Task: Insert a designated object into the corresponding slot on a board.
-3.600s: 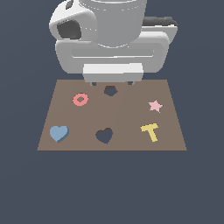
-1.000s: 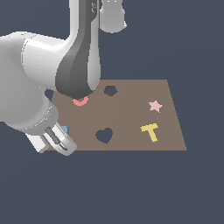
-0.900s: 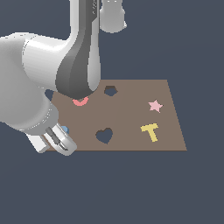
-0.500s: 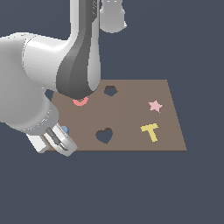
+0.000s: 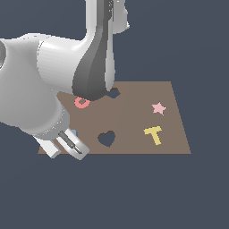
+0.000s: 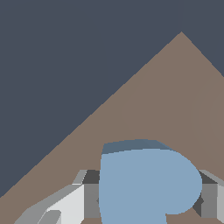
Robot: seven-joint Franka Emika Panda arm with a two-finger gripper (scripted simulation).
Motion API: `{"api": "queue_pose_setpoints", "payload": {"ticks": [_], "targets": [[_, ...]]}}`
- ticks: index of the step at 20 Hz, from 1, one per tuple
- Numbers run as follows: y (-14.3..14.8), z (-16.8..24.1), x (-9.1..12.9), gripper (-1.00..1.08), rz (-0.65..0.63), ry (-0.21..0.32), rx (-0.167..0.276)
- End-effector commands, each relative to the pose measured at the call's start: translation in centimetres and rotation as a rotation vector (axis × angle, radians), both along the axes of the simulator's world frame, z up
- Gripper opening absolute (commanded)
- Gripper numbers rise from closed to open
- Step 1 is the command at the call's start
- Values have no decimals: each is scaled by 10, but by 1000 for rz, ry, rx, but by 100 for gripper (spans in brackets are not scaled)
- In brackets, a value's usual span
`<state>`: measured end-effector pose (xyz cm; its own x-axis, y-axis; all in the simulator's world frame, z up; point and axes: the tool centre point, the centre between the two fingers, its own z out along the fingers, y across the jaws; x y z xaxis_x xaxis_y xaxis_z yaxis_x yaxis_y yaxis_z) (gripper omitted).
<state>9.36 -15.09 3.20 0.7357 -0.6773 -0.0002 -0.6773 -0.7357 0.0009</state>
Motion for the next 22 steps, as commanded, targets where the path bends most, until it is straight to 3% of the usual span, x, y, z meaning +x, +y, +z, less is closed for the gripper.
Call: {"api": "queue_pose_setpoints", "payload": {"ticks": [1, 6, 10, 21, 22], "targets": [[25, 2, 3, -100, 43, -1, 1], [86, 6, 4, -100, 150, 0, 1], [115, 8, 2, -100, 202, 0, 1], [125, -1, 1, -100, 218, 1, 1], [125, -1, 1, 100, 218, 1, 1]]}}
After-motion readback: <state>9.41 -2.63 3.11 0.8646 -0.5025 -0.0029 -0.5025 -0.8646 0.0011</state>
